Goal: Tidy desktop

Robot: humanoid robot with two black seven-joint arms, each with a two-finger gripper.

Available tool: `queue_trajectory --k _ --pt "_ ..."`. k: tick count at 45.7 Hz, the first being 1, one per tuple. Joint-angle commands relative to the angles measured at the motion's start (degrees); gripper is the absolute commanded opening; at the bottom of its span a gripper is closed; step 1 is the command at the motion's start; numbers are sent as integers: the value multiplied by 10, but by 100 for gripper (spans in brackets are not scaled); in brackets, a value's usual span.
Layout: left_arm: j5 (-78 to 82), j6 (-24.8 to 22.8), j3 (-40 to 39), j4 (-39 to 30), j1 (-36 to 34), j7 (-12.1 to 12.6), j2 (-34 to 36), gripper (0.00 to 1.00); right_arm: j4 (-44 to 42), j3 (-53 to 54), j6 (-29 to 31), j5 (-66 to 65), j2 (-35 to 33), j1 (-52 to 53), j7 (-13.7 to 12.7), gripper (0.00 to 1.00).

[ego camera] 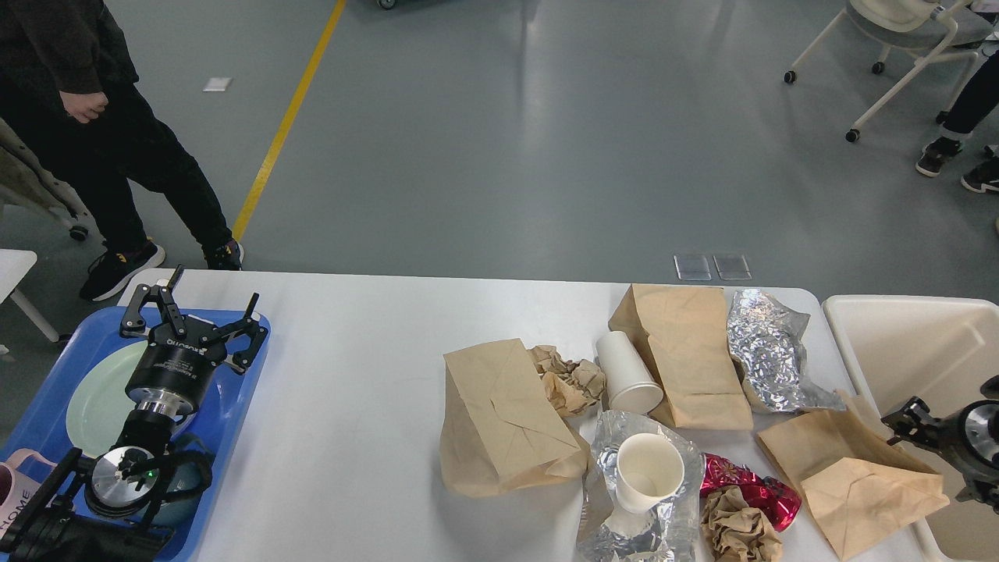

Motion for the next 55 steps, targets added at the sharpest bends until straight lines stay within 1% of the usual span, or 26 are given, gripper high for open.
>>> queue_trajectory --k 1,4,8,14,17,23,35,40,43,49,52,53,55 --pt "0 0 0 0 0 0 0 97 1 3 39 2 -11 14 2 95" --pt "0 0 0 0 0 0 0 97 2 3 56 2 -13 21 2 95" --pt "0 0 0 0 0 0 0 97 -3 3 53 4 -15 15 2 95" --pt "0 0 0 0 0 0 0 97 -49 3 7 86 -3 -9 1 96" --pt "0 0 0 -1 0 0 0 97 -74 3 1 122 11 -35 1 99" --pt "0 0 0 0 0 0 0 97 -83 5 9 155 22 -54 -4 99" --pt "0 0 0 -1 0 0 0 97 -84 18 35 231 32 -66 -5 100" --pt "0 0 0 -1 0 0 0 97 -88 28 39 248 51 -81 -6 100" --pt "0 0 0 0 0 0 0 97 -95 28 23 248 72 -98 -5 100" --pt "0 0 0 0 0 0 0 97 -107 29 -63 249 103 -116 -3 99" --pt "0 0 0 -1 0 0 0 97 -105 29 -76 249 104 -116 -4 96" --pt "0 0 0 0 0 0 0 97 -105 29 -76 250 103 -116 -4 92" --pt "0 0 0 0 0 0 0 97 -104 30 -75 251 103 -116 -4 79"
